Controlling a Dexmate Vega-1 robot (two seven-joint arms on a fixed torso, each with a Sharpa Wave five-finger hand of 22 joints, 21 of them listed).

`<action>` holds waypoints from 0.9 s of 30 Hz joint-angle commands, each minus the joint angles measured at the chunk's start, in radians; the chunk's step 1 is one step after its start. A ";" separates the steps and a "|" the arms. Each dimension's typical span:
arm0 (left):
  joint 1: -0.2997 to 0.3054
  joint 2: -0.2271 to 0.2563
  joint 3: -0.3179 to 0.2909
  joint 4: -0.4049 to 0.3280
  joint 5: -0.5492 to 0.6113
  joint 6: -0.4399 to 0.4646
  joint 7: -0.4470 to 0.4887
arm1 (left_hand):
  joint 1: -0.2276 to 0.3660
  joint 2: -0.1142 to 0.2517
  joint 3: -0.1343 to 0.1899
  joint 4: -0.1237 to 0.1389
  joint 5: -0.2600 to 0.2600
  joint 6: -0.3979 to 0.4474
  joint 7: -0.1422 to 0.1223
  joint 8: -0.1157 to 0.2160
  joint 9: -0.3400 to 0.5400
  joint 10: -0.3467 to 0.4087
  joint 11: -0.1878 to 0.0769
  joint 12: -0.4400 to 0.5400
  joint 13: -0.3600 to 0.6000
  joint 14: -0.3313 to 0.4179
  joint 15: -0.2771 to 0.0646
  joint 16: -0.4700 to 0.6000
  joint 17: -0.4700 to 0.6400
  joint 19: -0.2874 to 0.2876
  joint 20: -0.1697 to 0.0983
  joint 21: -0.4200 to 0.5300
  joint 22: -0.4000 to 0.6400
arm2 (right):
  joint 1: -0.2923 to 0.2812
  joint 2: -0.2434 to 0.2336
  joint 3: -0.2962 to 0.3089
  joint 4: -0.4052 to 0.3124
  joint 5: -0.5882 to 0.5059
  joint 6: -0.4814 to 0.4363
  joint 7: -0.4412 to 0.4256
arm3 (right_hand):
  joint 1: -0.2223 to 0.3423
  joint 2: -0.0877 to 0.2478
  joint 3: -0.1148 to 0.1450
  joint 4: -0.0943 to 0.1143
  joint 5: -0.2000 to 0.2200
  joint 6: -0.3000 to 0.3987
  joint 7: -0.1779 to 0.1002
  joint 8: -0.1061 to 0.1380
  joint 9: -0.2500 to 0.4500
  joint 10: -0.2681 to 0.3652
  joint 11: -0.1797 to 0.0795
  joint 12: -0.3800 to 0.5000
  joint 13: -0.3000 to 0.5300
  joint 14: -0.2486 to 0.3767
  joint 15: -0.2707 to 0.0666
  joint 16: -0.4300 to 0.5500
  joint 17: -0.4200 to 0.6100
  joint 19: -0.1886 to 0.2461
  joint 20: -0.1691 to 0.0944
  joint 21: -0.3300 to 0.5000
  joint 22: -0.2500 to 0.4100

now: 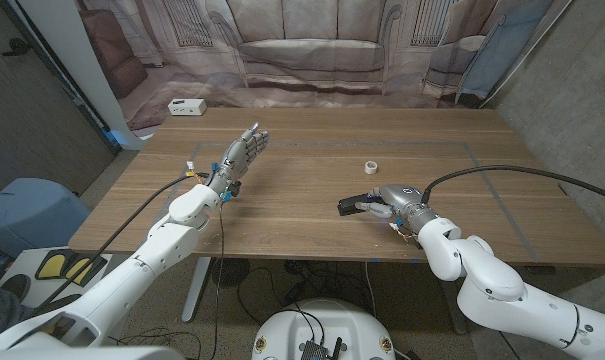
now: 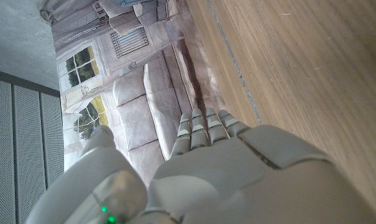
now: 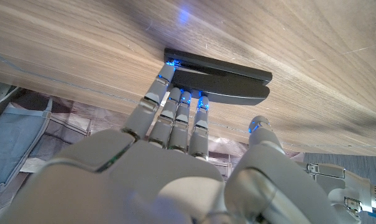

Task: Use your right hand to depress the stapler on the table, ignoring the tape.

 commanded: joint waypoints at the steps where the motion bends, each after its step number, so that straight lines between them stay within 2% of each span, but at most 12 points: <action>1: -0.005 -0.003 0.004 -0.003 0.002 0.000 -0.002 | -0.004 0.004 0.001 -0.005 0.000 0.006 0.003 0.002 0.004 0.006 0.000 -0.003 0.000 0.003 -0.001 0.002 0.005 0.000 0.005 0.004 0.006 | -0.019 -0.002 0.017 -0.009 -0.017 0.008 -0.015 | 0.004 0.003 0.011 -0.001 0.002 0.004 -0.004 -0.006 0.002 0.007 -0.004 0.000 0.005 0.009 -0.003 -0.002 0.002 0.010 0.001 -0.005 0.004; 27: 0.004 -0.002 0.008 -0.021 0.011 0.002 0.010 | -0.006 0.004 0.001 -0.008 0.000 0.006 0.004 0.002 0.004 0.007 0.001 -0.003 0.000 0.004 -0.001 0.002 0.005 0.000 0.004 0.004 0.006 | -0.063 -0.017 0.067 -0.032 -0.008 0.018 -0.051 | 0.005 0.004 0.014 -0.001 0.002 0.005 -0.006 -0.012 0.002 0.008 -0.009 -0.005 0.005 0.008 -0.002 -0.004 0.006 0.012 0.000 -0.009 0.004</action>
